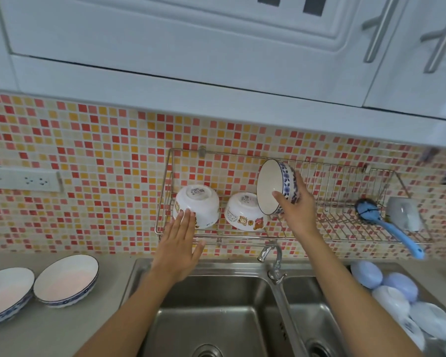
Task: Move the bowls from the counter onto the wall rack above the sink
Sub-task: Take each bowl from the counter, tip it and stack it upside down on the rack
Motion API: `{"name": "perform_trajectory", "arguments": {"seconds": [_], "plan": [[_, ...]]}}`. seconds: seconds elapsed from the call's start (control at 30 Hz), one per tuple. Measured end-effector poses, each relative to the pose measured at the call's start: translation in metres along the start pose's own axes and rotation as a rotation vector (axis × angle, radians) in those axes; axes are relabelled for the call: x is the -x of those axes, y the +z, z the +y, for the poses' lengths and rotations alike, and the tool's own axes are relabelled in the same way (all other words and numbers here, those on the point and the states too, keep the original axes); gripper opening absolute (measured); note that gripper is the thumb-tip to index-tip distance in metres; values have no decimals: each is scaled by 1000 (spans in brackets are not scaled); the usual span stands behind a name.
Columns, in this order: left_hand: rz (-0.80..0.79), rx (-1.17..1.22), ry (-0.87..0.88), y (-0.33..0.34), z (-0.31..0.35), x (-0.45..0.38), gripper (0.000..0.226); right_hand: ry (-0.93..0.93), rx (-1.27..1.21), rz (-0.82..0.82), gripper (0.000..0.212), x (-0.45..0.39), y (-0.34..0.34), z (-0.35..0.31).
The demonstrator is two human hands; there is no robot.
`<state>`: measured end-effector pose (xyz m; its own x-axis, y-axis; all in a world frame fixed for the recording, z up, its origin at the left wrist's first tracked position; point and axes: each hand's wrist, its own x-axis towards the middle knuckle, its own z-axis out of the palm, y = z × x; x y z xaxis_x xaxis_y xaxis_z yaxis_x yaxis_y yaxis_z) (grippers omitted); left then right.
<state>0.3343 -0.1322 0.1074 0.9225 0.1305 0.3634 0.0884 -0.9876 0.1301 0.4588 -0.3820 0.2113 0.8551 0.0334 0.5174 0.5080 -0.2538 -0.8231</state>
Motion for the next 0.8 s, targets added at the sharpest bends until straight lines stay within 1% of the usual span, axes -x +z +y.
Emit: {"name": "perform_trajectory", "arguments": {"seconds": [0.13, 0.2, 0.27, 0.33, 0.4, 0.5, 0.67, 0.8], "plan": [[2, 10, 2, 0, 0, -1, 78, 27, 73, 36, 74, -13, 9, 8], [14, 22, 2, 1, 0, -1, 77, 4, 170, 37, 79, -17, 12, 14], [16, 12, 6, 3, -1, -1, 76, 14, 252, 27, 77, -14, 16, 11], [30, 14, 8, 5, -2, -1, 76, -35, 360, -7, 75, -10, 20, 12], [41, 19, 11, 7, -3, -1, 75, -130, 472, -63, 76, -6, 23, 15], [48, 11, 17, 8, -3, -1, 75, -194, 615, -182, 74, -3, 32, 23], [31, 2, 13, 7, -3, -2, 76, -366, 849, -355, 75, 6, 48, 29], [29, 7, 12, 5, -2, -1, 75, -394, 881, -462, 74, 6, 55, 42]]}}
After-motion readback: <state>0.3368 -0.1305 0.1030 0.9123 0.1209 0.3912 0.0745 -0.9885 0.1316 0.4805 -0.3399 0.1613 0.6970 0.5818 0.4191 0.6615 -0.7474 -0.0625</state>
